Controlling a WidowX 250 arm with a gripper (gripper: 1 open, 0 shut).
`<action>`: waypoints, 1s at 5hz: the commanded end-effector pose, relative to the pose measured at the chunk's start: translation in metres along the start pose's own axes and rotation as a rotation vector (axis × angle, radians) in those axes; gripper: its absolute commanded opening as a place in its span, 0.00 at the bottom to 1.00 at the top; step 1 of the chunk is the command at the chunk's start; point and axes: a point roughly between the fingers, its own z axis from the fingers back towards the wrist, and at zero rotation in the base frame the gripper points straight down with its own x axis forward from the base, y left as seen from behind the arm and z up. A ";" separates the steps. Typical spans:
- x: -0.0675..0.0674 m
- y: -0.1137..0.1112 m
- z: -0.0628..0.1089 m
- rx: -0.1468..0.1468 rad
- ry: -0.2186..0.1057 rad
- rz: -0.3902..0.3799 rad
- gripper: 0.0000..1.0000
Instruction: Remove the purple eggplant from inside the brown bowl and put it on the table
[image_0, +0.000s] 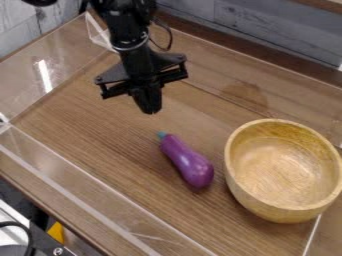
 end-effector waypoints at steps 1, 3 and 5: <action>0.016 -0.006 0.007 -0.009 -0.066 0.014 0.00; 0.030 0.002 0.003 0.019 -0.114 0.055 0.00; 0.037 0.004 -0.001 0.041 -0.145 0.084 0.00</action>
